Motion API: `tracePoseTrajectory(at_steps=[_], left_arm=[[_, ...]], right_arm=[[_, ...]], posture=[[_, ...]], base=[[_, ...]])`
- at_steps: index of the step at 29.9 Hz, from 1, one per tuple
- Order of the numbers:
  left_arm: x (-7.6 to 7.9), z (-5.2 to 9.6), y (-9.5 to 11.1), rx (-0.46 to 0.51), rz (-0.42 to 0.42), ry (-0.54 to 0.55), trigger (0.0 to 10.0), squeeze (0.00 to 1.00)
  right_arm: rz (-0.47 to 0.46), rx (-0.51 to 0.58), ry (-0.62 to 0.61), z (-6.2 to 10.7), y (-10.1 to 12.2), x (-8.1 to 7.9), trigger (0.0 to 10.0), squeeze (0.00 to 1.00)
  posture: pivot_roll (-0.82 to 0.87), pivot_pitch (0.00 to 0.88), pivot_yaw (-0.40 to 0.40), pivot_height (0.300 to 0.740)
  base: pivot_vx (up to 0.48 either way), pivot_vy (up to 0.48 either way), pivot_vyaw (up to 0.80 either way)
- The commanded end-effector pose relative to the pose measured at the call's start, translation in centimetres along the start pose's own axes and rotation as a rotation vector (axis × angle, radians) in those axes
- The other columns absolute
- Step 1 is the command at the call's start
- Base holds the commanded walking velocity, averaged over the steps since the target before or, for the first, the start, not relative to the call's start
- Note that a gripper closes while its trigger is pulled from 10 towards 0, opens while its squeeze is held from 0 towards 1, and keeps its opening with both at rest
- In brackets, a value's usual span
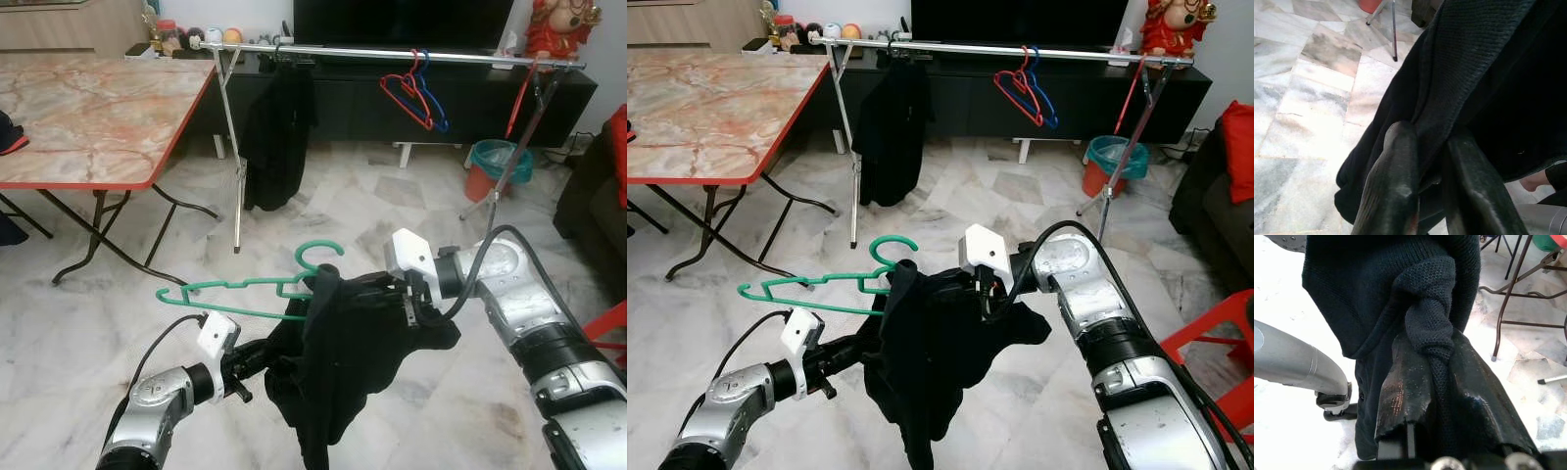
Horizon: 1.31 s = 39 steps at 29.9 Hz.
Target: Hang hanger
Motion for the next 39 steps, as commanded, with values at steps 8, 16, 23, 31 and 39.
tracePoseTrajectory(at_steps=[8, 16, 23, 31, 39], left_arm=[[0.21, -0.05, -0.08, -0.004, 0.001, -0.012, 0.0, 0.00], [0.17, 0.01, 0.04, 0.007, 0.012, -0.014, 0.0, 0.00], [-0.02, 0.17, -0.16, 0.004, 0.016, 0.001, 0.0, 0.00], [0.10, 0.27, -0.33, 0.009, 0.026, -0.004, 0.0, 0.00], [0.00, 0.37, -0.46, -0.001, 0.024, 0.003, 0.0, 0.00]], right_arm=[[0.045, 0.026, -0.031, 0.16, 1.28, 1.05, 0.0, 0.00], [0.044, 0.026, -0.035, 0.16, 1.27, 1.11, 0.0, 0.00], [0.043, 0.025, -0.037, 0.14, 1.22, 1.05, 0.0, 0.00], [0.038, 0.022, -0.045, 0.21, 1.03, 1.00, 0.0, 0.00], [0.038, 0.023, -0.048, 0.17, 0.98, 0.93, 0.0, 0.00]], posture=[[-0.06, 0.000, -0.026, 0.740], [-0.06, 0.000, -0.024, 0.740], [-0.06, 0.000, -0.024, 0.740], [-0.06, 0.000, -0.020, 0.740], [-0.06, 0.000, -0.017, 0.740]], base=[[0.000, 0.000, 0.00], [0.000, 0.000, 0.00], [0.000, 0.000, 0.00], [0.000, 0.000, 0.00], [0.000, 0.000, 0.00]])
Point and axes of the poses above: a point about 5 cm out from each wrist's last joint towards the gripper, its own z axis pointing back from the gripper into the wrist, its own y axis along the axis of the wrist's last joint, x = y × z, the point moved 1 cm from there along -z, pointing out of the wrist towards the gripper, and after that the axes turned 12 degrees about z, right-handed, at the moved point
